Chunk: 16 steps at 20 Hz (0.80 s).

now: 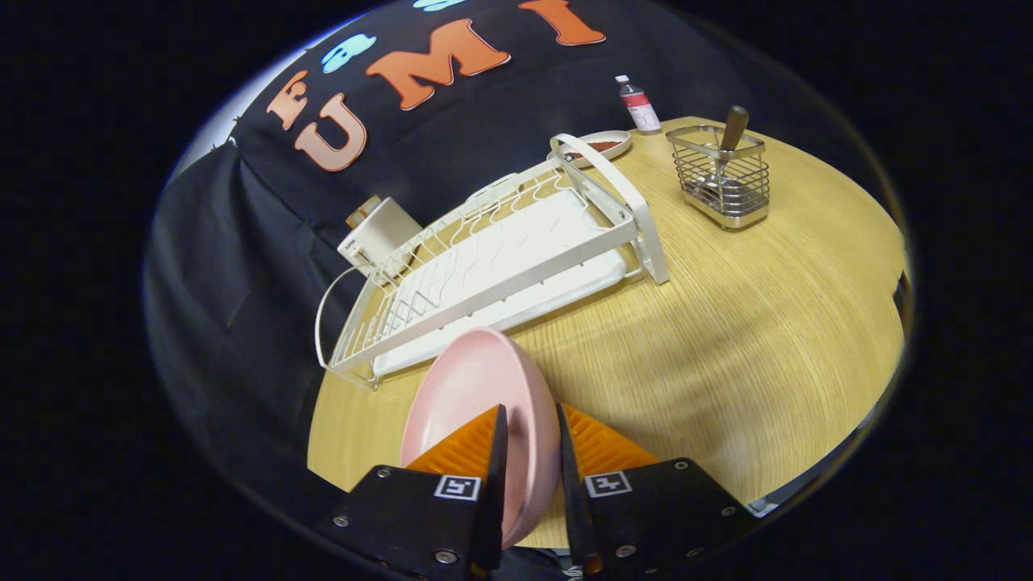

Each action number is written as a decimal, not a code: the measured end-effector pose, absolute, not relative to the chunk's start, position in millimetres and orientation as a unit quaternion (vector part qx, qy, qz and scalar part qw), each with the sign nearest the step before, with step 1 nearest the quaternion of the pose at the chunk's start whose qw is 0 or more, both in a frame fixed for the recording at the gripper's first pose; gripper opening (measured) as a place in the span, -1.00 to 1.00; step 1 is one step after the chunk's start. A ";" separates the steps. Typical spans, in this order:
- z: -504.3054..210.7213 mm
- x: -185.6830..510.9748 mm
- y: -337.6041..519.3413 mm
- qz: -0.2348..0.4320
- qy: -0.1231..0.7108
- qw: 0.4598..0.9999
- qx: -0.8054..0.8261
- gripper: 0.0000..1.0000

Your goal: Take the plate from the dish rack, then take the spoon from the basket and place it into the plate.

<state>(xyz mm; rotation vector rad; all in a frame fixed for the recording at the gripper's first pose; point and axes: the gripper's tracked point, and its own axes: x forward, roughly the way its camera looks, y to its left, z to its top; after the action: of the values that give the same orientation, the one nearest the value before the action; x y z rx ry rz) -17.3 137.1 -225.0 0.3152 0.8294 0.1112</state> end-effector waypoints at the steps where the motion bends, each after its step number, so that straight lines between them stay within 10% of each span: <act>1: -222.6 -16.3 134.9 0.051 0.399 0.903 0.151 -0.24; 9: -197.7 -7.8 87.7 0.026 0.365 0.926 0.098 0.97; 16: -146.5 17.9 9.5 -0.032 0.317 0.944 0.091 0.97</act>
<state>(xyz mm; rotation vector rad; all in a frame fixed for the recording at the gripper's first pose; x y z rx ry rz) 17.9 9.5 -146.5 0.1854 0.6457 -0.0643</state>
